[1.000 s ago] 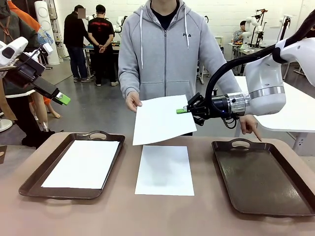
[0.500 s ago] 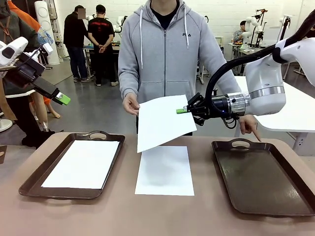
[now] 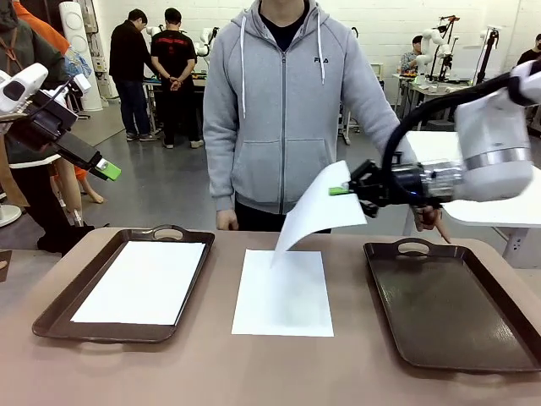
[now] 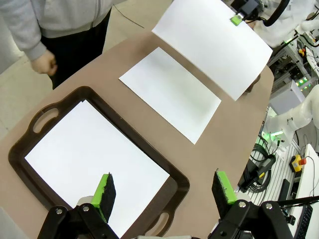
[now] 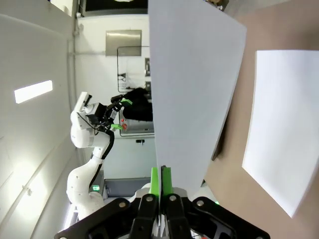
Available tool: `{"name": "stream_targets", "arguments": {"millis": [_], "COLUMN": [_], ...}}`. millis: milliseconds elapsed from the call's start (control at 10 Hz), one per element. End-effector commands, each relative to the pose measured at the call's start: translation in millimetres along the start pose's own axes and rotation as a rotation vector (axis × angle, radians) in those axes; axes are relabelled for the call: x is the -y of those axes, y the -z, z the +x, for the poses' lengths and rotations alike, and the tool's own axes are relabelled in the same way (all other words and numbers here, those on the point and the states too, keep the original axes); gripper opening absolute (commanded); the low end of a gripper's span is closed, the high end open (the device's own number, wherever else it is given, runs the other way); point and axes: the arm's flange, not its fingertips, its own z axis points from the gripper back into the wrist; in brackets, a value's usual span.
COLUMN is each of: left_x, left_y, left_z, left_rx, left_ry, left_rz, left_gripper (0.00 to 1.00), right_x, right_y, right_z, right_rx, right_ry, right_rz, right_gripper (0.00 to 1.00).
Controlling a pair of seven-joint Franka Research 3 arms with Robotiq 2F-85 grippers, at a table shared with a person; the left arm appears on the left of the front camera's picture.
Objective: Sort the A4 documents.
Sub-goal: Place the A4 Paper in the designated Handle tray.
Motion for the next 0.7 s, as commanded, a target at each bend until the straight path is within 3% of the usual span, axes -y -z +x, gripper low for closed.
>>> {"name": "stream_targets", "arguments": {"millis": [0, 200, 600], "left_x": [1, 1, 1], "left_y": [-1, -1, -1], "left_z": [0, 0, 0], "left_rx": [0.001, 0.001, 0.001], "left_ry": [0.01, 0.01, 0.01], "left_rz": [0.001, 0.001, 0.001], "left_gripper": [1.0, 1.0, 1.0], "right_x": [11, 23, 66], "right_y": [-46, -87, -131], "right_z": [-24, -33, -23], "right_rx": [-0.038, -0.177, -0.235], "right_ry": [-0.03, -0.09, -0.148], "right_rz": [-0.063, -0.075, -0.155], "right_gripper": [0.01, 0.01, 0.01]}}
